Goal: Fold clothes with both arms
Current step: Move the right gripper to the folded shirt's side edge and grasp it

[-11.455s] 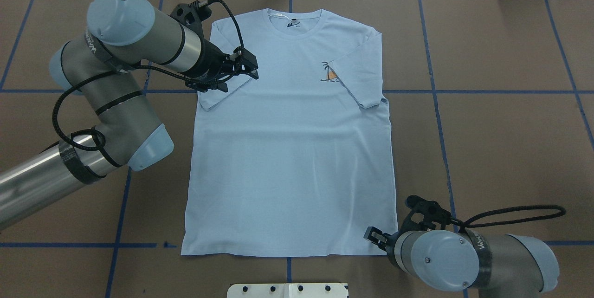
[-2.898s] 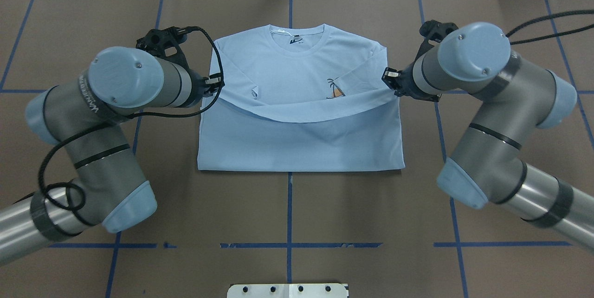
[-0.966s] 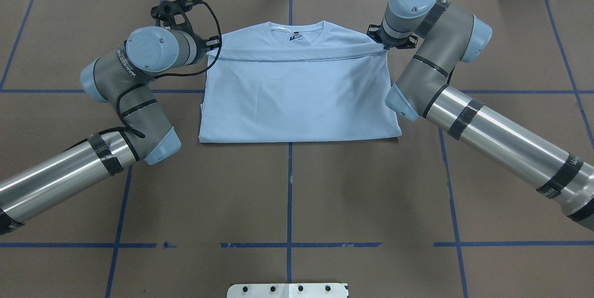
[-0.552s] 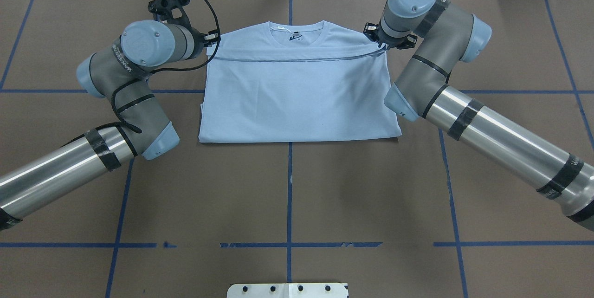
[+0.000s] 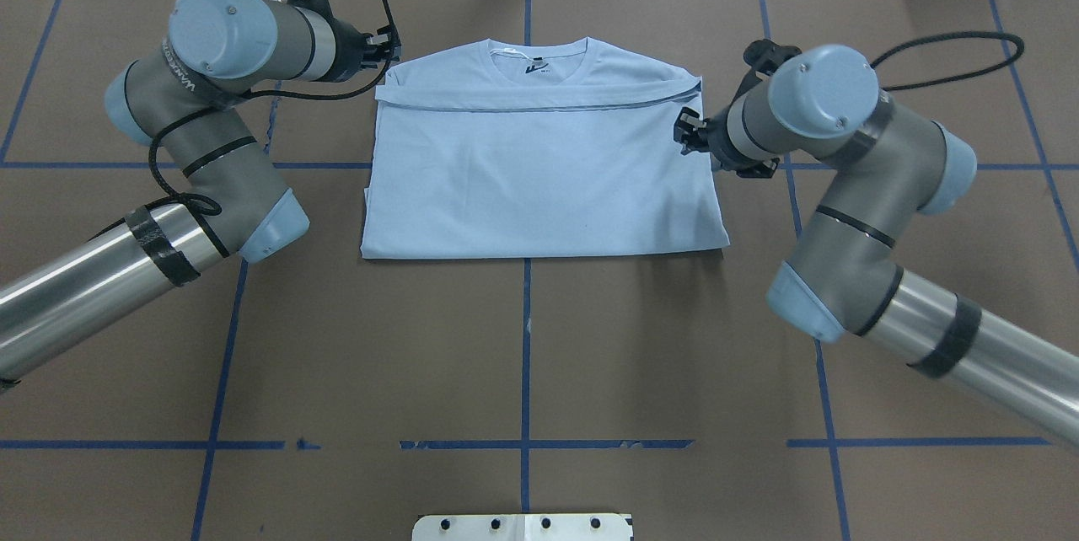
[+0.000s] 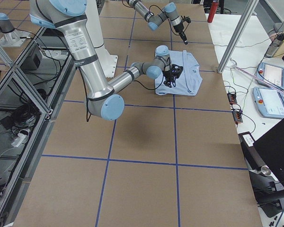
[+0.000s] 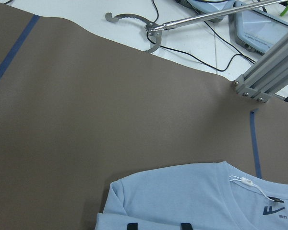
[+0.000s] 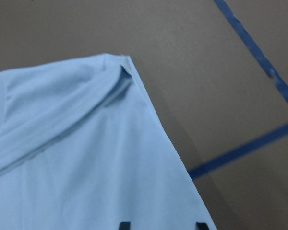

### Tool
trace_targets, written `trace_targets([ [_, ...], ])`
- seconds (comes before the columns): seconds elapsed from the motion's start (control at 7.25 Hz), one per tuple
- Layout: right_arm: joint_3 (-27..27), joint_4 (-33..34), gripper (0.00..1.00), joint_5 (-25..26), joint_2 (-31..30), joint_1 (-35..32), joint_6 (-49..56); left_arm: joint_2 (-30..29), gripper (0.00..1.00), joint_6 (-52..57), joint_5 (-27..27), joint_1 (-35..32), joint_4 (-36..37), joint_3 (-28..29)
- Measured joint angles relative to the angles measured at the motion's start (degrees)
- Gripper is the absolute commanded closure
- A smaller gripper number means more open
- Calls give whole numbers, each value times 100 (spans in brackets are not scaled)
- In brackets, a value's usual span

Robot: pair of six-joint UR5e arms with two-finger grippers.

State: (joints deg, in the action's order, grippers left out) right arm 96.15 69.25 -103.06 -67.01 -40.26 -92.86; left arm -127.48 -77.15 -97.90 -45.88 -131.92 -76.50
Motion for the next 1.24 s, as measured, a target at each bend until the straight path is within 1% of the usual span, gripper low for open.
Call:
trace_targets([
  [0.14,377,-20,33,-1,-411,191,-351,2,59,0,-16,-5,1,-9],
  [0.28,510,-40,33,-1,-629,334,-607,-1,59,-15,-18,-4,5,-15],
  [0.69,426,-110,29,19,-715,518,-933,11,58,-46,-18,8,8,-67],
  [0.97,207,-115,30,94,-611,558,-946,17,58,-26,-18,9,14,-73],
  [1.1,113,-114,58,133,-542,567,-945,16,58,-22,-16,9,16,-75],
  [1.24,71,-114,100,154,-509,569,-956,14,58,-20,-13,9,17,-75],
])
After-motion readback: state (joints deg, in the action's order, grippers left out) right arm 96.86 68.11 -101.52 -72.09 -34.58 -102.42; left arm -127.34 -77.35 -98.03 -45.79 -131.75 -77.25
